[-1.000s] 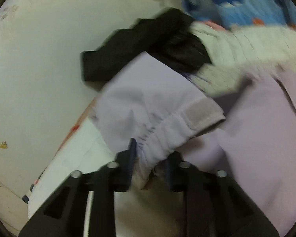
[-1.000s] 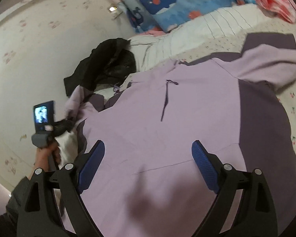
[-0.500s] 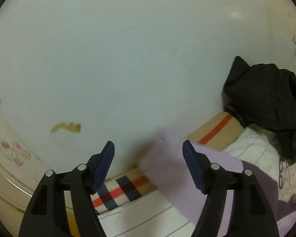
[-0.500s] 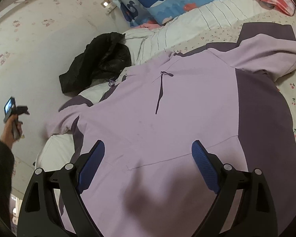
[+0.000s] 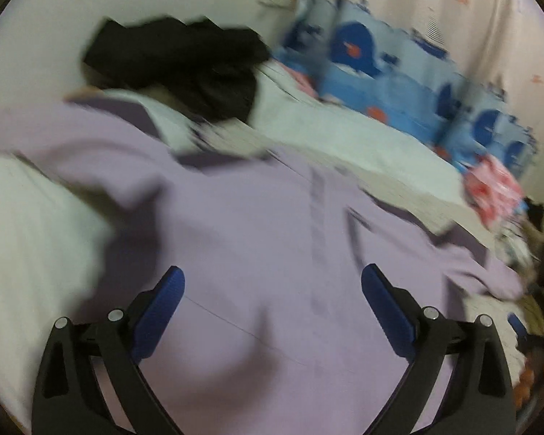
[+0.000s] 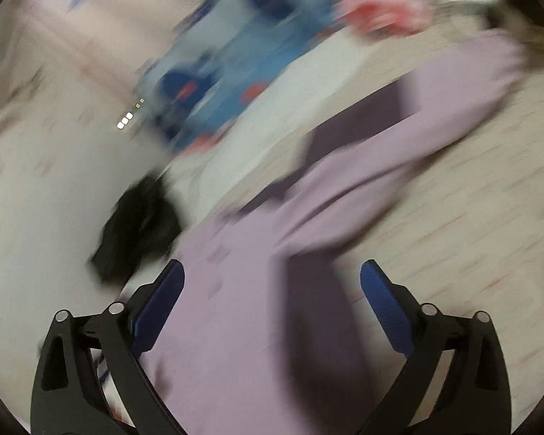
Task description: Fold large clothes
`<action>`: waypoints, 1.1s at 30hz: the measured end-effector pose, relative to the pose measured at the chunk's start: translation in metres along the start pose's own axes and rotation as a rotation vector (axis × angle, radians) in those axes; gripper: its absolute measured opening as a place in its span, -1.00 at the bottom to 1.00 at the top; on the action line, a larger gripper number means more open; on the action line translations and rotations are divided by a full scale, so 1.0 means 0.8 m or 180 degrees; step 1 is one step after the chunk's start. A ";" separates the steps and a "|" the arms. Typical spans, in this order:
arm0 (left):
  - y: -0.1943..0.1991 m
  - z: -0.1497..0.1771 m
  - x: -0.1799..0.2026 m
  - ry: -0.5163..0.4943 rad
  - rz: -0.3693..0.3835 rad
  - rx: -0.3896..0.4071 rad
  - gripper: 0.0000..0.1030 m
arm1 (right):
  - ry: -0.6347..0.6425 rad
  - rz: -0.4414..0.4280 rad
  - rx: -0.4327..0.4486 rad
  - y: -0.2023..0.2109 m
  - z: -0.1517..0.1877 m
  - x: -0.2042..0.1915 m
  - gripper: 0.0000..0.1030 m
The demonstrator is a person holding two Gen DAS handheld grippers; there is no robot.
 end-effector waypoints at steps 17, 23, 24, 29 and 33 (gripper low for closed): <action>-0.046 0.059 0.027 0.0061 0.0079 -0.0365 0.86 | -0.0735 0.0725 0.0710 -0.006 -0.225 0.289 0.83; -0.049 0.060 0.027 0.0029 0.0023 -0.0374 0.86 | -0.0762 0.0558 0.0955 -0.021 -0.245 0.280 -0.76; -0.048 0.060 0.026 0.0043 0.0016 -0.0370 0.86 | -0.0645 0.0531 0.1042 -0.013 -0.249 0.267 -0.78; -0.048 0.059 0.015 0.0145 0.0024 -0.0408 0.86 | 0.0101 0.0255 0.1298 0.011 -0.268 0.155 -0.78; -0.042 0.056 0.011 0.0171 0.0017 -0.0383 0.86 | 0.0392 0.0125 0.1302 0.000 -0.292 0.080 -0.78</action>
Point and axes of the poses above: each gripper's, at about its wrist camera, not at the fingertips, and y roughly against the way its jaws point, x to its right, z to its underside, the point moved 5 cm from there along -y, roughly the way its jaws point, and after that the axes turned 8 degrees about -z, right-handed, at the moved point
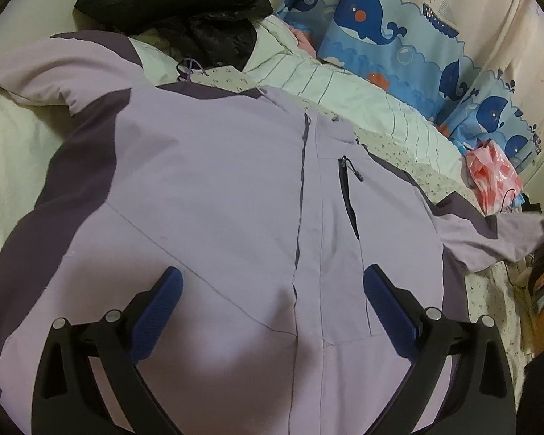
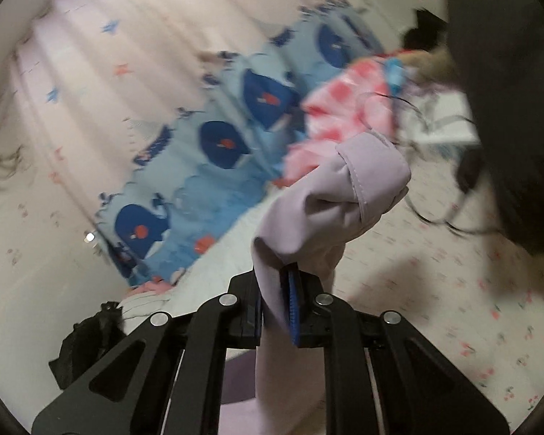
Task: Fold large clothes
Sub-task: 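Grasp the other sleeve cuff with the right tool and lift it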
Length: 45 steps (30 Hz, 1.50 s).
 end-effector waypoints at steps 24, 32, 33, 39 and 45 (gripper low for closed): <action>0.067 -0.050 -0.138 0.1021 -0.0090 0.0394 0.86 | 0.1089 -0.1476 -0.0620 -0.056 0.176 -0.496 -0.79; 0.083 -0.059 -0.171 0.1297 -0.0066 0.0479 0.86 | 0.1445 -0.1659 -0.1195 -0.086 0.349 -0.573 -0.79; 0.085 -0.059 -0.175 0.1320 -0.0069 0.0489 0.86 | 0.1530 -0.1655 -0.1282 -0.089 0.373 -0.578 -0.79; 0.089 -0.059 -0.201 0.1528 -0.0053 0.0495 0.86 | 0.1990 -0.1521 -0.1994 -0.118 0.550 -0.575 -0.78; 0.093 -0.059 -0.215 0.1632 -0.0026 0.0511 0.86 | 0.2030 -0.1437 -0.2587 -0.132 0.660 -0.538 -0.75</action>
Point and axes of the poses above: each gripper's, at about its wrist camera, not at the fingertips, and y roughly against the way its jaws point, x to its right, z to its underside, the point moved 5 cm from there along -y, roughly the way its jaws point, and after that the axes turned 8 degrees about -z, right-handed, at the moved point
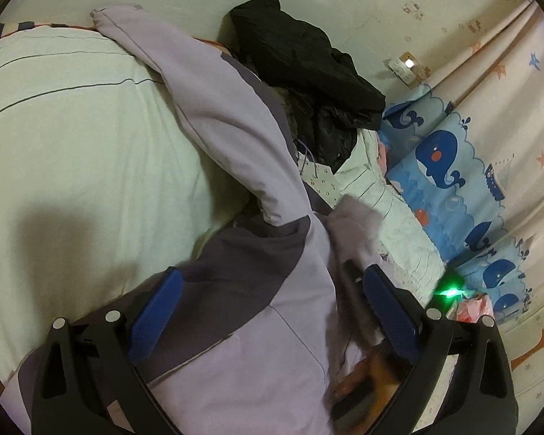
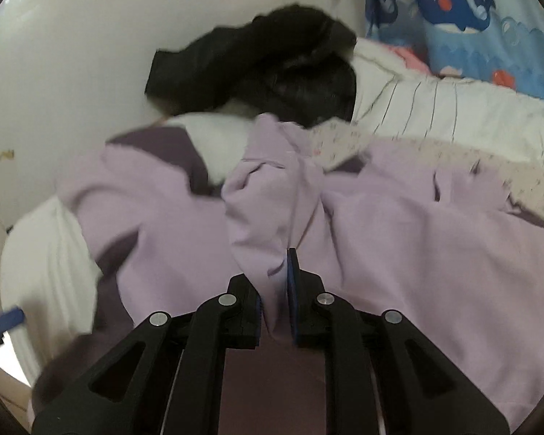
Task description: Fold large clothes
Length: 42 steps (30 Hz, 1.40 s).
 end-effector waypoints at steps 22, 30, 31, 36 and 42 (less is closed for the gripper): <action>0.014 0.023 0.108 -0.1180 0.0271 0.0253 0.86 | -0.0546 0.0076 0.0780 0.225 -0.002 0.056 0.82; -0.110 0.076 0.256 -0.2062 0.0444 -0.0131 0.86 | -0.1801 0.0537 0.1029 0.330 0.095 0.250 0.86; -0.134 0.074 0.248 -0.2055 0.0237 -0.0114 0.86 | -0.1846 0.0535 0.0948 0.324 0.104 0.257 0.86; -0.236 0.086 0.169 -0.1977 -0.0627 -0.0729 0.86 | -0.1951 0.0824 0.0398 0.284 0.133 0.279 0.79; -0.174 0.053 0.217 -0.2002 -0.0214 -0.0264 0.86 | -0.1184 0.1064 0.0919 0.314 0.050 0.239 0.82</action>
Point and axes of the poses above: each gripper's, at about its wrist camera, not at the fingertips, and y roughly against the way its jaws point, x to its right, z to its underside, the point moved 5 cm from there along -y, roughly the way its jaws point, and after that the axes turned 8 degrees about -z, right-handed, at the moved point
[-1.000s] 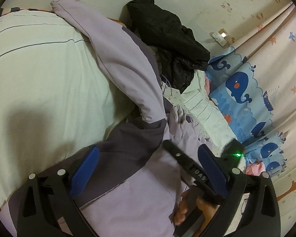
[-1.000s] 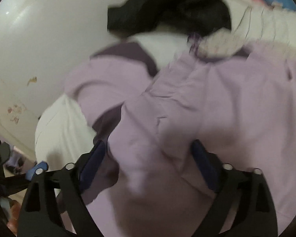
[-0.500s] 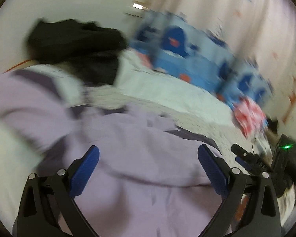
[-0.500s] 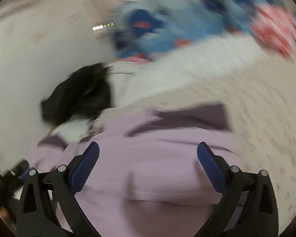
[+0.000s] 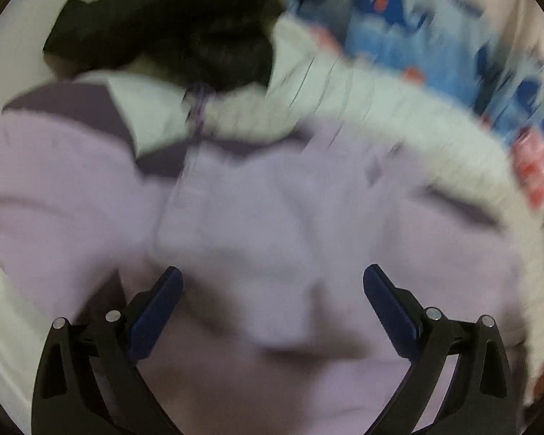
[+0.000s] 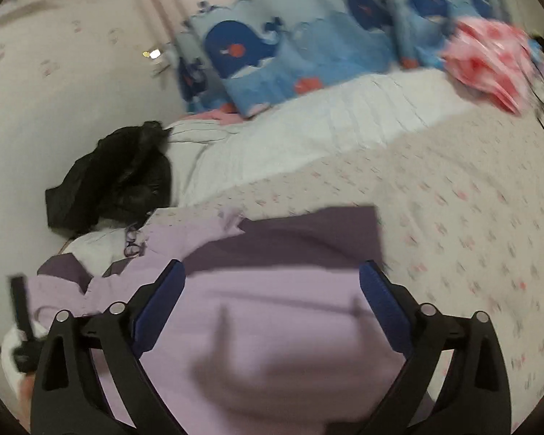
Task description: Fold large clothes
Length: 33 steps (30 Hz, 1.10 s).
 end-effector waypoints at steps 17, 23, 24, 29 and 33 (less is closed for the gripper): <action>0.092 -0.036 -0.111 0.0676 0.0257 0.0483 0.86 | 0.0098 -0.0058 -0.0778 0.000 0.087 -0.029 0.87; 0.160 -0.033 -0.357 0.1963 0.0069 0.0779 0.86 | -0.0245 -0.0464 -0.0779 0.049 0.127 -0.051 0.87; 0.155 -0.032 -0.395 0.2106 -0.0008 0.0749 0.86 | -0.0292 -0.0464 -0.0835 0.041 0.132 -0.050 0.87; 0.118 -0.034 -0.524 0.2650 -0.0004 0.0533 0.86 | -0.0210 -0.0391 -0.1042 0.014 0.154 -0.054 0.87; 0.094 -0.061 -0.547 0.2756 -0.0031 0.0459 0.86 | -0.0179 -0.0375 -0.1039 0.010 0.157 -0.054 0.87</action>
Point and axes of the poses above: each gripper's, at about its wrist camera, not at the fingertips, and y roughly against the way its jaws point, x to its right, z to its underside, the point moved 5 cm from there along -y, roughly the way its jaws point, and after that the axes turned 8 degrees about -z, right-handed, at the moved point
